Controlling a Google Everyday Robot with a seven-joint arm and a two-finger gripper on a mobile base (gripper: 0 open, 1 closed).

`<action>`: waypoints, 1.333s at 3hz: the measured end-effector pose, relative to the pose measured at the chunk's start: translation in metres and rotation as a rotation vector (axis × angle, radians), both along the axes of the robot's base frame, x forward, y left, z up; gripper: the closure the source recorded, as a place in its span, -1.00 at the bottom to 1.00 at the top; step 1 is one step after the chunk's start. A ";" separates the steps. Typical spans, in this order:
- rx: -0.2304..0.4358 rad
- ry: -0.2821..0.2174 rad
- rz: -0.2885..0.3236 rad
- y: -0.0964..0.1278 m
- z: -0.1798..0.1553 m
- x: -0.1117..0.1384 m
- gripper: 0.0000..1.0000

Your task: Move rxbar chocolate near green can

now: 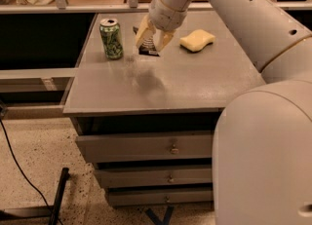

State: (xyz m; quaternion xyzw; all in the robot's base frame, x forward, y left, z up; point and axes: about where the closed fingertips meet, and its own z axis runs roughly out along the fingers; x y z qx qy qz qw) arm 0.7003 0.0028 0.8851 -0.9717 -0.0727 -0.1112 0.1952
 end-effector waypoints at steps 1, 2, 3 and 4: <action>0.021 0.015 -0.009 0.010 -0.002 0.003 0.67; 0.032 0.021 -0.025 0.014 -0.003 0.006 0.20; 0.065 0.042 -0.054 0.013 -0.005 0.008 -0.27; 0.064 0.043 -0.051 0.015 -0.008 0.009 -0.73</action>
Offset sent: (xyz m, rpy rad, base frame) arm 0.0066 0.0152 0.0015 0.0432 0.0240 -0.0486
